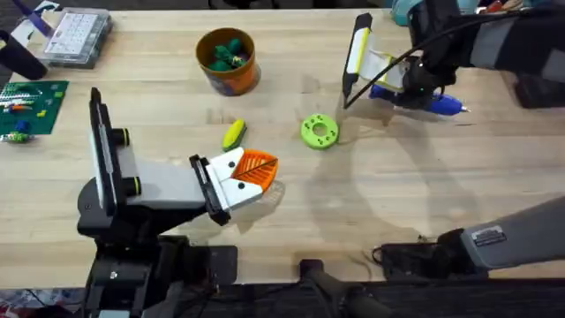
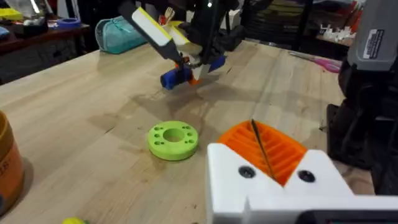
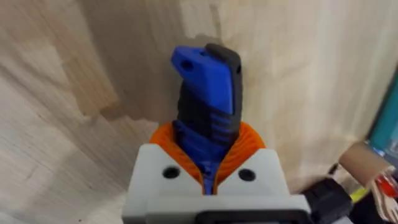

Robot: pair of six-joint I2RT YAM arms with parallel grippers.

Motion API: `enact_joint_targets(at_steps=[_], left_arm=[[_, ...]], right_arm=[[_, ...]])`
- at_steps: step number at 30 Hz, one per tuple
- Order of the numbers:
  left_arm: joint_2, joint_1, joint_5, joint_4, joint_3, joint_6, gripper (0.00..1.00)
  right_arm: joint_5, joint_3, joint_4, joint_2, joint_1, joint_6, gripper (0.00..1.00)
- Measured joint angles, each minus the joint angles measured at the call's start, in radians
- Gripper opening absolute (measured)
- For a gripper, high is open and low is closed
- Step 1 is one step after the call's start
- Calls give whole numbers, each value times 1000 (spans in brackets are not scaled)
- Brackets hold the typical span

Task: Pick up the gripper from the table and insert it into the empty holder that is missing its gripper. Then pick up a screw, insert it into the mounting hole, and use the screwdriver to tighten it. Finally, clean up the table by picking up the vegetable and placing it into the bucket.

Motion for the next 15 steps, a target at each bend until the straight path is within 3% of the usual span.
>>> enact_joint_targets(at_steps=[11, 13, 15], left_arm=[[0, 0, 0, 0, 0, 0, 19], [0, 0, 0, 0, 0, 0, 18], [0, 0, 0, 0, 0, 0, 17]], right_arm=[[28, 1, 3, 54, 26, -21, 71], [35, 3, 8, 54, 28, -22, 272], [45, 9, 26, 54, 32, -28, 591]])
